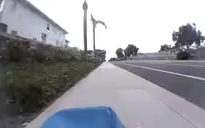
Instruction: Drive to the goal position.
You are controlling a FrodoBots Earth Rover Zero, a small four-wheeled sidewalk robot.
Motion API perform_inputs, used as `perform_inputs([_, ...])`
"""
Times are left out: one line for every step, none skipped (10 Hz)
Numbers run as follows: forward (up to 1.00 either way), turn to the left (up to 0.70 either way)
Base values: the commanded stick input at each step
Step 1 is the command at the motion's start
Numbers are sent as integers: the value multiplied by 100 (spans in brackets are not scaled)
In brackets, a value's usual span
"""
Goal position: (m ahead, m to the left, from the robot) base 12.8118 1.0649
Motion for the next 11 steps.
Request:
perform_inputs([100, 0])
perform_inputs([100, 0])
perform_inputs([100, 0])
perform_inputs([100, 0])
perform_inputs([100, 0])
perform_inputs([100, 0])
perform_inputs([100, 0])
perform_inputs([100, 0])
perform_inputs([100, 0])
perform_inputs([100, 0])
perform_inputs([100, 0])
